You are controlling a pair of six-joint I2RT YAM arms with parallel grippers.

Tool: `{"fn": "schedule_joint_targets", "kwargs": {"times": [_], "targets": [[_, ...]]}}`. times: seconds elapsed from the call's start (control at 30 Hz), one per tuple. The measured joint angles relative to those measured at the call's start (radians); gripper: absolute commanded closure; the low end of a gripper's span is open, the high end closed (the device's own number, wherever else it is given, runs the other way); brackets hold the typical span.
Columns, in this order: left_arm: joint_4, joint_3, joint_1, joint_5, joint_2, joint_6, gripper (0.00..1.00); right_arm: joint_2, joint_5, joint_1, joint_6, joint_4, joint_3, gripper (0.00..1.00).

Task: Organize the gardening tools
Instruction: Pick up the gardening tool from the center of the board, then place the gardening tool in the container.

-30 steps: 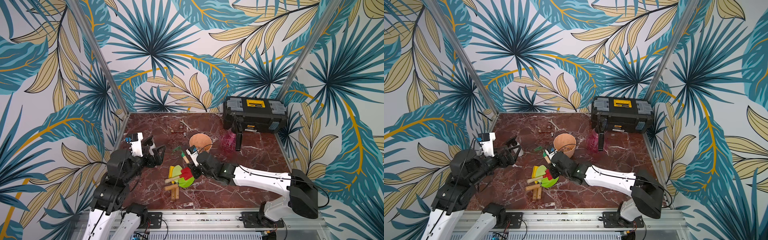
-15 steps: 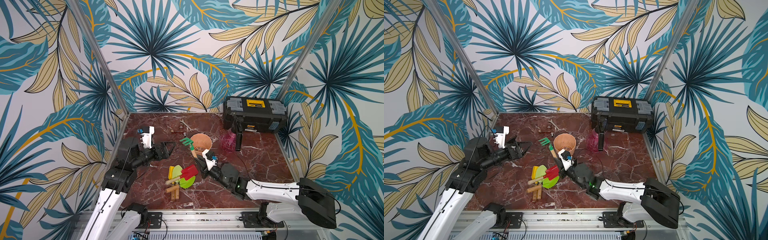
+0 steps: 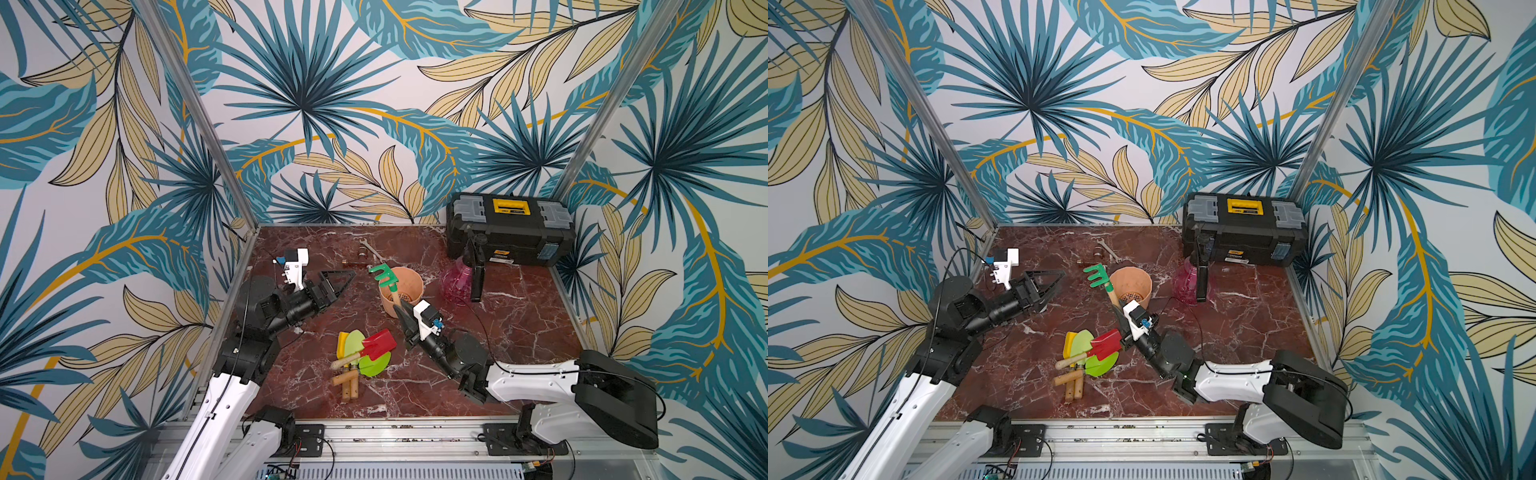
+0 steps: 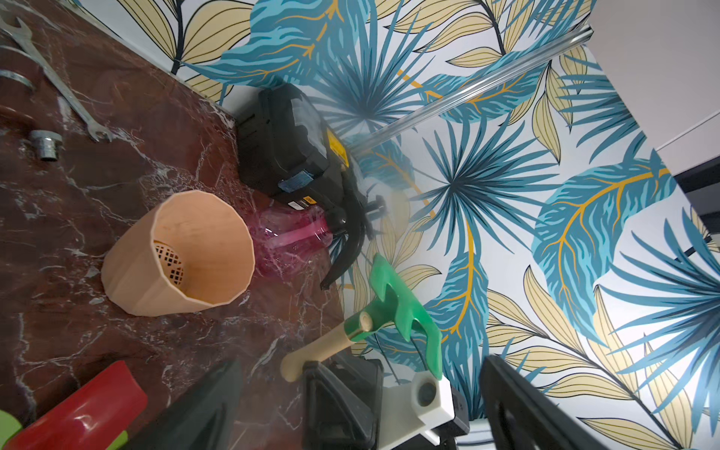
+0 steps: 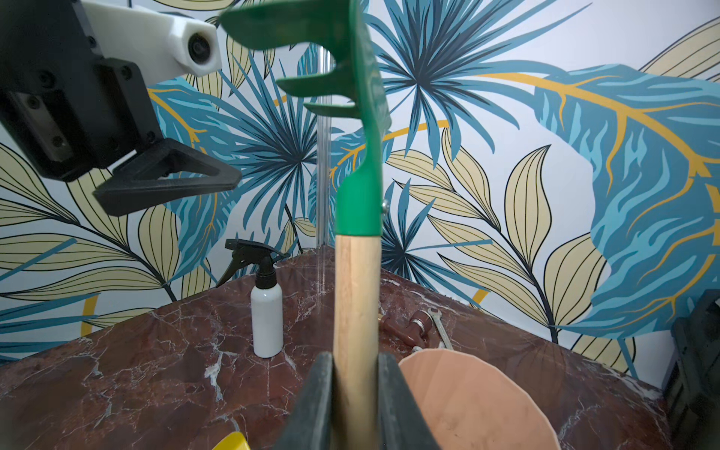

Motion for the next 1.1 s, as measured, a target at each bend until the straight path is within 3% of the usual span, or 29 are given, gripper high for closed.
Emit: {"fn": "schedule_joint_targets", "kwargs": {"times": [0.37,0.73,0.9,1.1], "targets": [[0.133,-0.092,-0.014,0.000,0.035,-0.163,0.00,0.074,-0.008,0.015,-0.053,0.044,0.011,0.92],[0.257,-0.095,-0.069,0.034,0.104,-0.225,0.31,0.154,-0.008,0.026,-0.069,0.061,0.055,0.92],[0.300,-0.099,-0.078,0.041,0.121,-0.242,0.50,0.170,-0.008,0.027,-0.069,0.076,0.061,0.92],[0.347,-0.116,-0.080,0.042,0.127,-0.271,0.59,0.186,-0.007,0.028,-0.069,0.093,0.062,0.92]]}}
